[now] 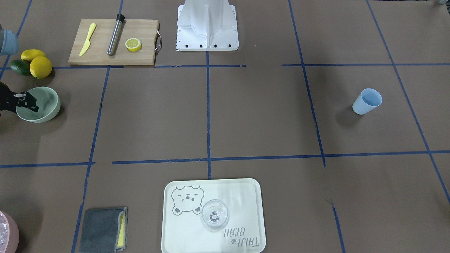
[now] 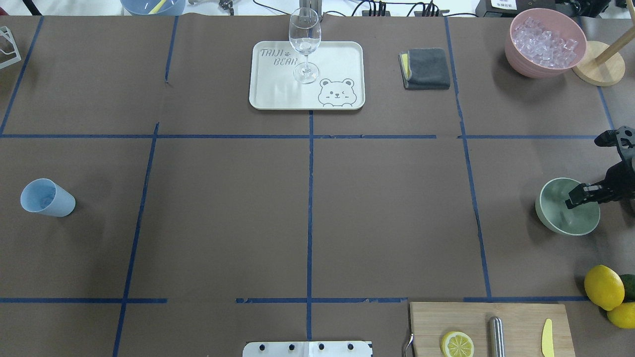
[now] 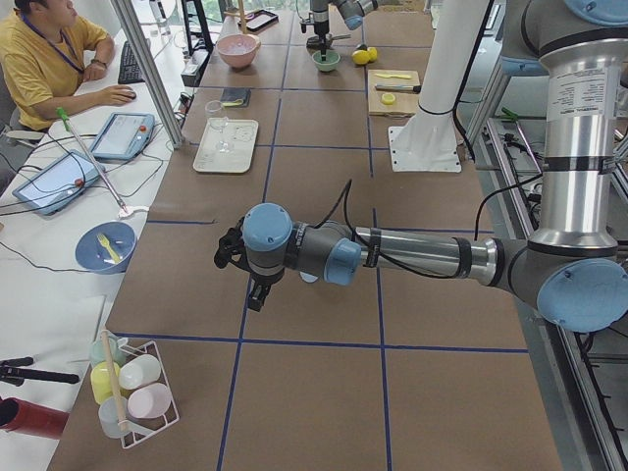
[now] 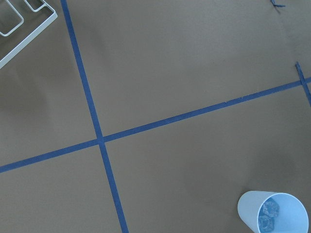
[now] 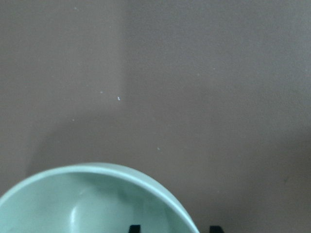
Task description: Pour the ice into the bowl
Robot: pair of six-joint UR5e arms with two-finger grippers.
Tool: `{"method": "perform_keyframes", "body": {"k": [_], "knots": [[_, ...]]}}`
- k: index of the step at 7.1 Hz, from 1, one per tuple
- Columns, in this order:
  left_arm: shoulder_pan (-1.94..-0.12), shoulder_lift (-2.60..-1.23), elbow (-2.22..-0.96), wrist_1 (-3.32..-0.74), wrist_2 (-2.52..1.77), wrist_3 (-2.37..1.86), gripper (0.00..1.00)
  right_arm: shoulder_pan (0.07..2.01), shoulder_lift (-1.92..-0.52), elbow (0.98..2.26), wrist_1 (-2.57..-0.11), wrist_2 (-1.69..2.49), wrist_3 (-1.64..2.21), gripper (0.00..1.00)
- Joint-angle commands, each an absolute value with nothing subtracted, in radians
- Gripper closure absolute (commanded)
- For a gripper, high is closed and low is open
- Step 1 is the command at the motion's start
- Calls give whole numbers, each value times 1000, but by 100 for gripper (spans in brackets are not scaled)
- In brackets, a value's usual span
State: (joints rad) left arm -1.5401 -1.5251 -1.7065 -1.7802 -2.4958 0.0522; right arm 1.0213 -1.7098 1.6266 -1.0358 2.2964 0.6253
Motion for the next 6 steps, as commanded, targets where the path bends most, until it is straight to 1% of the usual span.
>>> {"method": "perform_keyframes", "body": {"k": [1,3,4,6], "knots": [[-1540,-1525,-1706,-1784,-2496,52,0,1022,-1713,1652,-1035,2292,629,100],[-1540,-1525,-1706,-1799,-2496,52,0,1028,-1718,1744,-1051,2307,690,100],[-1542,-1525,-1706,-1812,-2496,51,0,1028,-1704,1796,-1054,2324,801,100],[-1542,-1525,-1704,-1813,-2494,45,0,990,-1579,1832,-1037,2312,1173,100]]}}
